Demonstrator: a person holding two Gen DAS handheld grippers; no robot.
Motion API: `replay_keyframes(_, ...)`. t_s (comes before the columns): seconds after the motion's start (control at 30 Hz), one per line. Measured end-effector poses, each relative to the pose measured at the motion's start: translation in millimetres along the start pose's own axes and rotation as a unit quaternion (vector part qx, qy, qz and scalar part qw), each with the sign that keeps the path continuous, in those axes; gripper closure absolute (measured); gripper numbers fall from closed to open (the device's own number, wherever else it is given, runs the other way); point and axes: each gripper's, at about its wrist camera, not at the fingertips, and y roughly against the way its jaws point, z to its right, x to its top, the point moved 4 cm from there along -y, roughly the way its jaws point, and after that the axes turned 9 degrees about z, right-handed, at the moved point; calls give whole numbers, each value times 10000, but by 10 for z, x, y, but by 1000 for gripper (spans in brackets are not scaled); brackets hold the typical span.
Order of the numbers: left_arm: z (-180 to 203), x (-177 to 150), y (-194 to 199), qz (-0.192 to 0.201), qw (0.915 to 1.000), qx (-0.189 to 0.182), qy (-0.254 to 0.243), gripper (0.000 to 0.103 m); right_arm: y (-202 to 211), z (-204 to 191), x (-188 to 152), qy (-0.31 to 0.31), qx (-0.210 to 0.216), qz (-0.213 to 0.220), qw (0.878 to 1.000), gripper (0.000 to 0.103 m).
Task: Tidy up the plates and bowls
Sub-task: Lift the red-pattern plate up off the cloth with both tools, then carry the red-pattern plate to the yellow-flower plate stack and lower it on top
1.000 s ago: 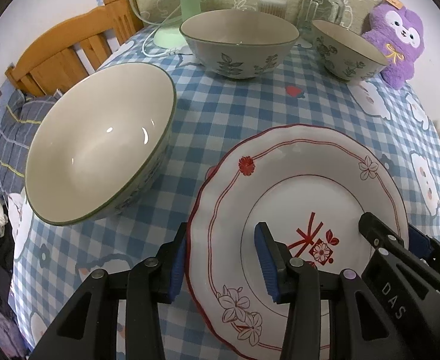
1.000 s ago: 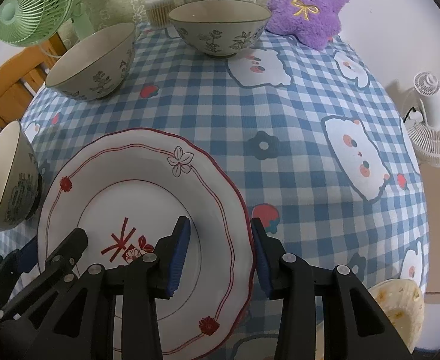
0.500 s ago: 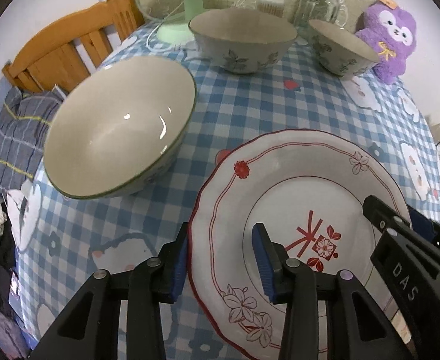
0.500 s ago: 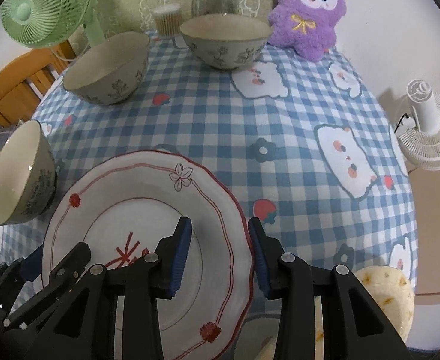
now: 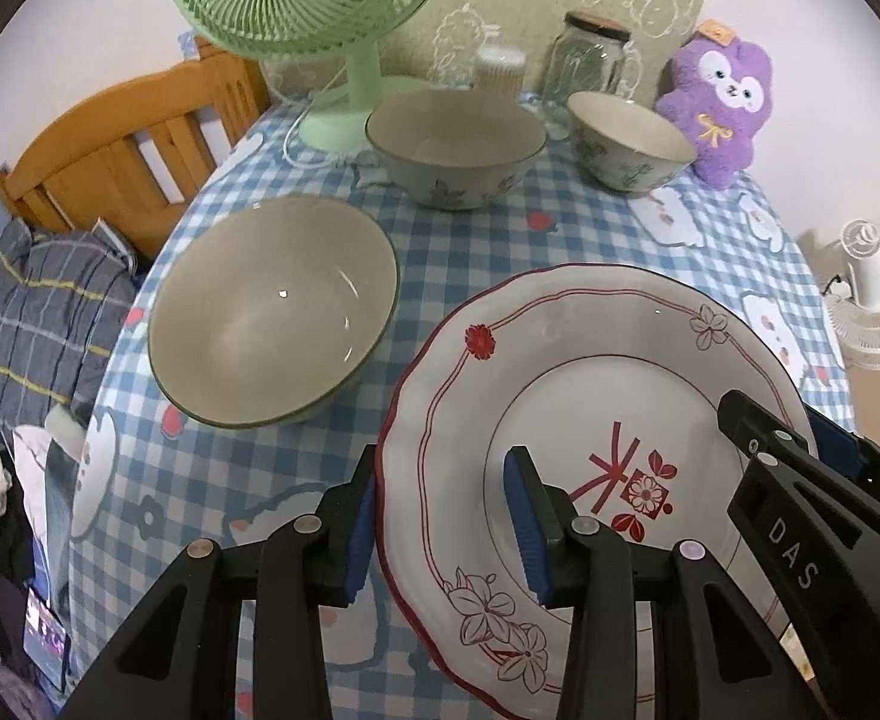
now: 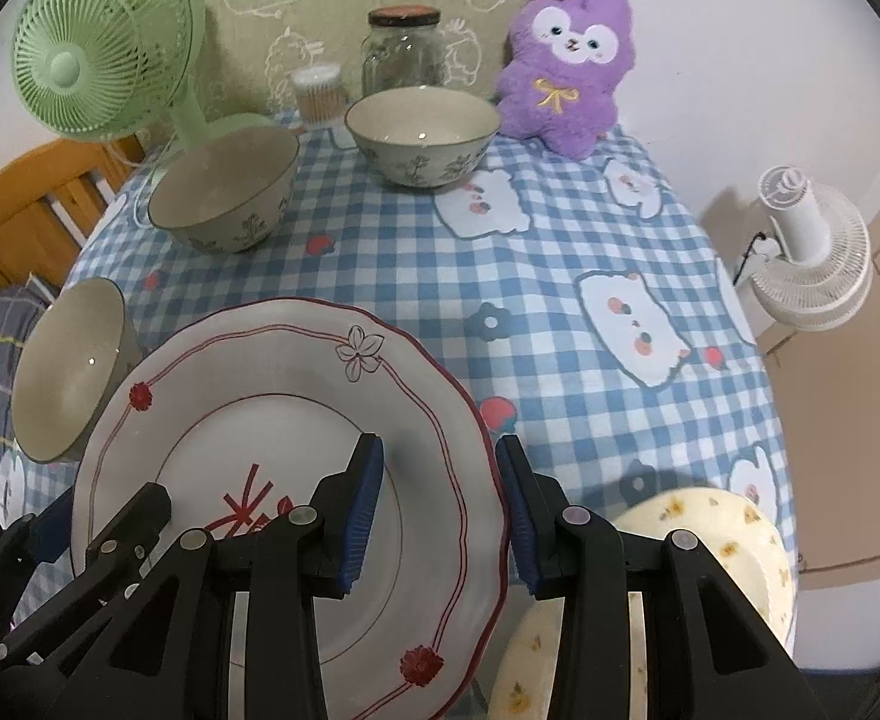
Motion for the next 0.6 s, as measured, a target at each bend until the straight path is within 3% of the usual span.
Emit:
replay_keyframes(0.4,164,40,378,378,9989,-98,-276,63,429,195,-11,-195,5,320,9993,61)
replay_keyframes(0.6,293,-22,497,392,9991,-57,-159,63,559,367,-49,-132,50,411,9991,61)
